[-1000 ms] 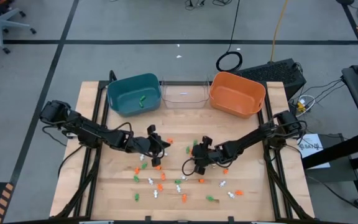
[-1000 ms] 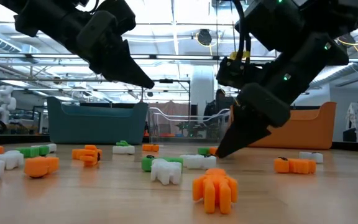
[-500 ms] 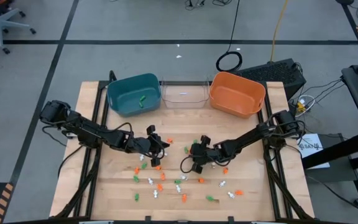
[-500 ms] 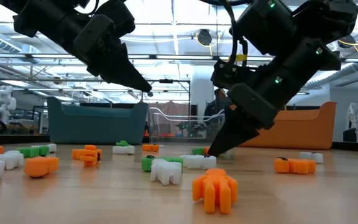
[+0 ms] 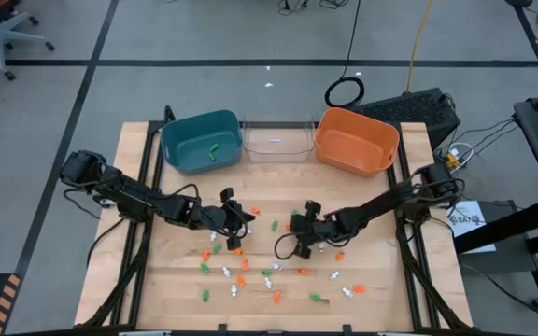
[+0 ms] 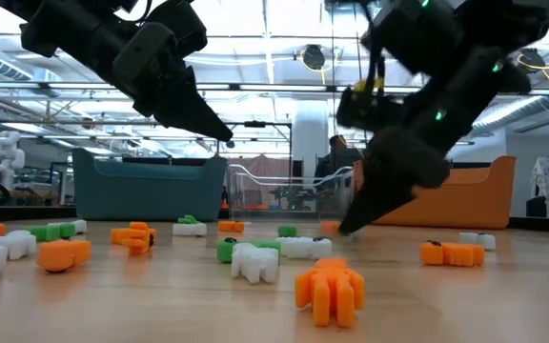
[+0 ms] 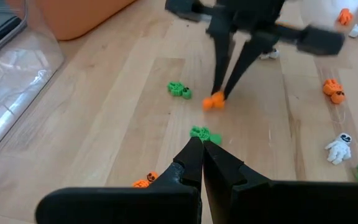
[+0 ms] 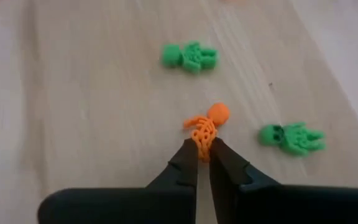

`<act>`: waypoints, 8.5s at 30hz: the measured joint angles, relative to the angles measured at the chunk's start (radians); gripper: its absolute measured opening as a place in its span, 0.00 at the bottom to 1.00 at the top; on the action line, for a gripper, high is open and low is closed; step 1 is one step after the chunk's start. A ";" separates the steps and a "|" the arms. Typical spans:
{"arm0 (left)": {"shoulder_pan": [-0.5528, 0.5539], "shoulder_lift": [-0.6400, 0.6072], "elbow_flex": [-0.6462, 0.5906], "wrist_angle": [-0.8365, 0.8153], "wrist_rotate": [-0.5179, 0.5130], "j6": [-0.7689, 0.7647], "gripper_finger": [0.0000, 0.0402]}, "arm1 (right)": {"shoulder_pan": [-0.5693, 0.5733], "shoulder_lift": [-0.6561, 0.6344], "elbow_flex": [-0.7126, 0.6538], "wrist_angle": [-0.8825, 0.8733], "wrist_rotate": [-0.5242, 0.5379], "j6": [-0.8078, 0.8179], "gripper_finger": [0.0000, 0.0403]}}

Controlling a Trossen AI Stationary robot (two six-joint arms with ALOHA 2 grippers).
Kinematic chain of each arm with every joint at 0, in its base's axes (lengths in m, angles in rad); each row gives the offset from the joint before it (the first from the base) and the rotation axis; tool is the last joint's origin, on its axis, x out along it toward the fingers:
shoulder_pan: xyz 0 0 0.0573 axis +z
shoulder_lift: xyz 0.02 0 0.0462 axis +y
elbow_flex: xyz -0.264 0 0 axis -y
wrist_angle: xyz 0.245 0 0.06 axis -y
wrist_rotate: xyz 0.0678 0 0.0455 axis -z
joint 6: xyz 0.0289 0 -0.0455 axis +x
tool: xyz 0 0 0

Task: Sort Halloween decoration
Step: Put the orange skeleton toy into the orange bin

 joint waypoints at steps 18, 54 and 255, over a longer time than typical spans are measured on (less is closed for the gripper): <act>-0.003 0.000 0.000 -0.004 0.083 0.000 0.03 | 0.068 -0.263 0.006 0.015 0.125 -0.222 0.00; -0.033 0.000 0.000 -0.002 0.082 0.009 0.03 | 0.205 -0.360 0.007 0.036 0.386 -0.678 0.00; -0.051 0.000 -0.004 -0.089 0.026 -0.107 0.03 | -0.156 0.434 0.244 0.535 0.093 -0.176 0.44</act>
